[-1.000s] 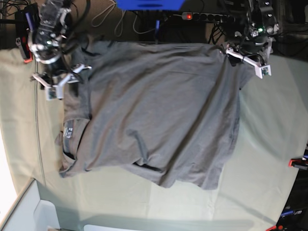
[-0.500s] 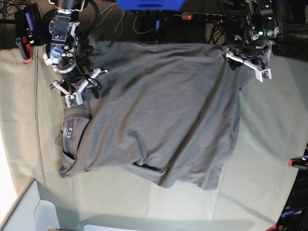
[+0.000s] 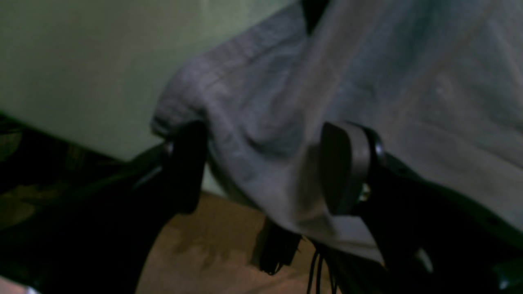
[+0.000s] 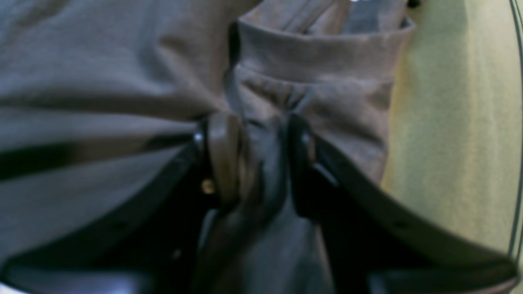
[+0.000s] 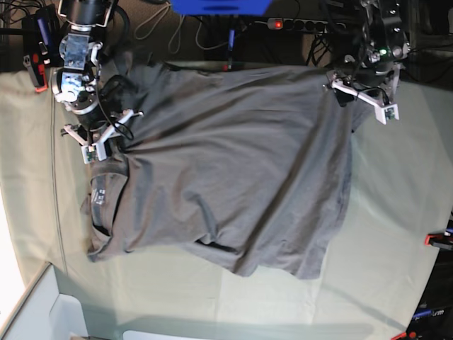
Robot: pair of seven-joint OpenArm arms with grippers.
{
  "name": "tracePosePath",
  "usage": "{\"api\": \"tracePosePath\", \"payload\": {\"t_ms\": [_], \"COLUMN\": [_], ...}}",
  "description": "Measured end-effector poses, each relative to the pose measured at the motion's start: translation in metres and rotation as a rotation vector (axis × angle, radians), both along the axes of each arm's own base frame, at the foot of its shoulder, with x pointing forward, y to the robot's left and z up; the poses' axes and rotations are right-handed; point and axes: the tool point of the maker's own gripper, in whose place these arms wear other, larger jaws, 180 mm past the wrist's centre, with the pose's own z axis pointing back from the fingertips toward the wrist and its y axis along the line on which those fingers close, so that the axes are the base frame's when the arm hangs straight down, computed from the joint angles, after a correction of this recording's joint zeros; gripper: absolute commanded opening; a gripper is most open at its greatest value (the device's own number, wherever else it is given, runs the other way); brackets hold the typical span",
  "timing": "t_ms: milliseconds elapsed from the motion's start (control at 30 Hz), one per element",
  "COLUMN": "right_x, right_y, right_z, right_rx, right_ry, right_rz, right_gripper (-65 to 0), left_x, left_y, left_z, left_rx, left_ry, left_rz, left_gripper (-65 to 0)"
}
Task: Layout the t-shirt on the table in an organized manner, then fold the t-shirt properly
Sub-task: 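Move the right gripper down the shirt's side and grasp the hem, then pull the grasped fabric outward with the right gripper, away from the left gripper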
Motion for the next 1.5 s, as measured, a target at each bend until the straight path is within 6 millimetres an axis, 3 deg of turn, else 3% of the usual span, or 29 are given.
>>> {"api": "tracePosePath", "payload": {"t_ms": [100,200,367,533,700,800,933,1000,1067,1233,1500], "right_x": [0.0,-0.006,-0.023,-0.029,-0.029,-0.029,-0.014,-0.003,0.006,0.02,0.023], "right_y": [-0.001,-0.004,-0.012,-0.014,-0.015,-0.016,-0.016,-0.011,-0.002,0.024,0.02], "right_z": [0.0,-0.001,0.003,0.005,0.005,0.008,0.037,0.052,0.059,0.055,0.034], "right_rx": [-0.002,-0.004,-0.041,-0.064,-0.066,-0.079,-0.11,-0.107,-0.099,-0.074,-0.059], "right_ry": [0.002,0.0,0.018,0.029,0.028,0.032,-0.048,-0.097,-0.126,-0.121,-0.064], "right_rz": [-0.001,-0.009,-0.016,-0.012,-0.014,-0.012,-0.012,-0.017,0.002,0.067,0.063], "right_gripper": [-58.7,-58.7,-50.3,-40.9,-39.2,-39.1,-39.0,-39.0,-39.0,-39.0,-39.0], "left_x": [-0.001,0.0,-0.001,-0.005,-0.007,-0.008,-0.007,-0.007,-0.007,-0.007,-0.008], "left_y": [0.0,0.001,0.008,0.027,0.032,0.034,0.033,0.032,0.031,0.03,0.031], "left_z": [-0.001,-0.001,0.001,0.005,0.005,0.006,0.006,0.006,0.006,0.005,0.005], "left_rx": [0.0,0.003,0.013,0.037,0.043,0.044,0.043,0.042,0.037,0.036,0.037], "left_ry": [0.003,0.0,-0.005,-0.011,-0.01,-0.01,-0.011,-0.013,-0.012,-0.012,-0.012], "left_rz": [0.0,0.0,0.012,0.059,0.073,0.077,0.078,0.078,0.079,0.079,0.079], "left_gripper": [-22.8,-22.9,-23.0,-23.2,-39.9,-46.2,-55.0,-64.7,-65.0,-64.9,-64.9]}}
